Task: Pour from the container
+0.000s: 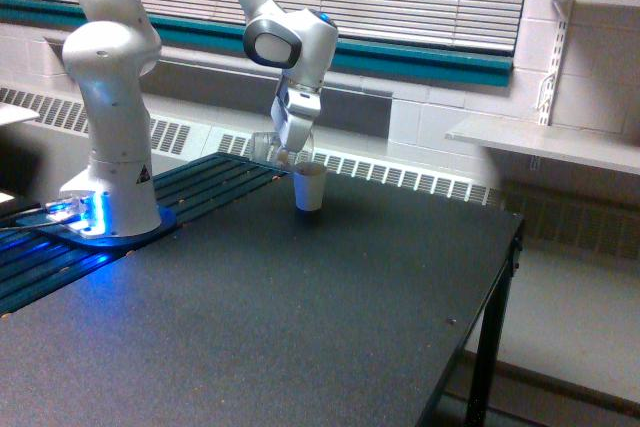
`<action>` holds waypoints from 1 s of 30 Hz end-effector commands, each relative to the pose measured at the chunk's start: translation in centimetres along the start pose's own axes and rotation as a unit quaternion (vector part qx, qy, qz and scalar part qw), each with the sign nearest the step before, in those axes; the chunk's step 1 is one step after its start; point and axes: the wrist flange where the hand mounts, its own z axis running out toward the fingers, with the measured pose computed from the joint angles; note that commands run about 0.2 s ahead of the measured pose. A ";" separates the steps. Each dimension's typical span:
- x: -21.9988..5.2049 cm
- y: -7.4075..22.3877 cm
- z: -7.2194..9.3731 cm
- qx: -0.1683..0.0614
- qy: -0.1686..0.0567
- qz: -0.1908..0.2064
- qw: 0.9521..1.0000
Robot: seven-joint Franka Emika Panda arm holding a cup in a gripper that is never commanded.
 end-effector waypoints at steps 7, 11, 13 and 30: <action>1.3 -0.4 -0.6 0.003 0.005 -0.008 1.000; 1.6 -0.5 -0.8 0.003 0.007 -0.010 1.000; 1.7 -0.5 -0.9 0.003 0.008 -0.010 1.000; 1.9 -1.4 -2.0 0.004 0.023 -0.009 1.000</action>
